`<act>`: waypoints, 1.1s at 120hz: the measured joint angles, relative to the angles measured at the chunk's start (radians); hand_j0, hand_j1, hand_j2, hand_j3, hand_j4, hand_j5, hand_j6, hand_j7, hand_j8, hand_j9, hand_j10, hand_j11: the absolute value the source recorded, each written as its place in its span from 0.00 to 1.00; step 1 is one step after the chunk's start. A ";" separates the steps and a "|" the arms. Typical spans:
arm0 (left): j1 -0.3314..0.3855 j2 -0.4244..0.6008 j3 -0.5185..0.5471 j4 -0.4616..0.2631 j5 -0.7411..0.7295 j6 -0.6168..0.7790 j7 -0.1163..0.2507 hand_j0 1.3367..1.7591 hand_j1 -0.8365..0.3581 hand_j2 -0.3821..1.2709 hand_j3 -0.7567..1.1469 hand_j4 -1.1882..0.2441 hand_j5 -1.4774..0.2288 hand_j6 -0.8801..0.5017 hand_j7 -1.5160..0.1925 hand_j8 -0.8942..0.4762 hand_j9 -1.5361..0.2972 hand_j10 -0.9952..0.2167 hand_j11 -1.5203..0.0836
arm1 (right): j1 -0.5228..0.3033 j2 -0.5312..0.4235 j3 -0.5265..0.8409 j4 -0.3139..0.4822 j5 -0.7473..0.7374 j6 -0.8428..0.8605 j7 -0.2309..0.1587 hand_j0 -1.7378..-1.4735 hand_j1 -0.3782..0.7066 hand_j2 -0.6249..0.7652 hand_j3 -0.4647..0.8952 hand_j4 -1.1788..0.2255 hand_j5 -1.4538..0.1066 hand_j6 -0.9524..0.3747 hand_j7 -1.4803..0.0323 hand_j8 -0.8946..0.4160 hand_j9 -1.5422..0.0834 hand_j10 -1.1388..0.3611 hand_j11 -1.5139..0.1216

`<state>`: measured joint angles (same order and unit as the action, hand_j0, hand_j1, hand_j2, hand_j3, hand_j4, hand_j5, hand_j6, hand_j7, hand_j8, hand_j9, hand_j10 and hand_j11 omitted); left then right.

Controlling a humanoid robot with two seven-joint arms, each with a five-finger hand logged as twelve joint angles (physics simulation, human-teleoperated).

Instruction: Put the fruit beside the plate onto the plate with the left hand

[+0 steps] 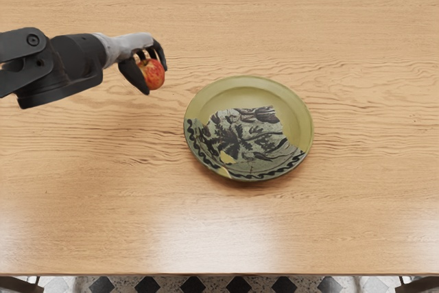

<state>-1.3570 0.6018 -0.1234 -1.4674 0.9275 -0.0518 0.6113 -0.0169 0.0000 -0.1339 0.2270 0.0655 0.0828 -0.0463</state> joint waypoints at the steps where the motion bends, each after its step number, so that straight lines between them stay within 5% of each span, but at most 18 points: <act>1: 0.000 -0.001 -0.001 0.000 -0.002 0.000 0.000 0.74 0.46 0.34 0.40 0.47 0.32 0.38 0.35 0.31 0.34 0.27 0.38 | 0.000 0.000 0.000 0.000 0.000 0.000 0.000 0.30 0.04 0.45 0.34 0.83 0.92 0.71 0.97 0.67 0.94 0.75 0.92; 16: -0.007 -0.034 -0.034 0.001 -0.058 -0.001 0.000 0.74 0.43 0.36 0.40 0.49 0.32 0.40 0.35 0.33 0.34 0.27 0.38 | 0.000 0.000 0.000 0.000 0.000 0.000 0.000 0.30 0.04 0.45 0.34 0.83 0.92 0.71 0.97 0.67 0.94 0.75 0.92; 34: -0.053 -0.036 -0.067 0.006 -0.299 -0.001 0.001 0.74 0.43 0.37 0.40 0.49 0.32 0.39 0.35 0.33 0.34 0.27 0.38 | 0.004 0.000 0.000 0.000 0.000 0.000 0.000 0.30 0.04 0.45 0.34 0.83 0.92 0.71 0.97 0.67 0.94 0.75 0.92; 48: -0.057 -0.131 -0.074 0.031 -0.423 -0.002 0.000 0.74 0.40 0.39 0.40 0.51 0.32 0.41 0.35 0.34 0.34 0.27 0.38 | 0.005 0.000 0.000 0.000 0.000 0.000 0.000 0.30 0.04 0.45 0.34 0.83 0.92 0.71 0.97 0.67 0.94 0.75 0.92; 95: -0.029 -0.327 -0.061 0.166 -0.482 -0.002 0.000 0.75 0.42 0.37 0.40 0.49 0.32 0.39 0.36 0.33 0.35 0.27 0.39 | 0.006 0.000 0.000 0.000 0.000 0.000 0.000 0.30 0.04 0.45 0.34 0.83 0.92 0.71 0.97 0.67 0.94 0.75 0.92; 132: -0.124 -0.467 0.239 0.282 -0.335 0.000 0.000 0.75 0.42 0.38 0.40 0.48 0.34 0.38 0.37 0.32 0.36 0.28 0.40 | 0.006 0.000 0.000 0.000 0.000 0.000 0.000 0.30 0.04 0.45 0.34 0.83 0.92 0.71 0.97 0.67 0.94 0.75 0.92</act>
<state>-1.4808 0.1350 0.1153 -1.1858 0.5930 -0.0515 0.6117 -0.0107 0.0000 -0.1334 0.2270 0.0658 0.0828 -0.0460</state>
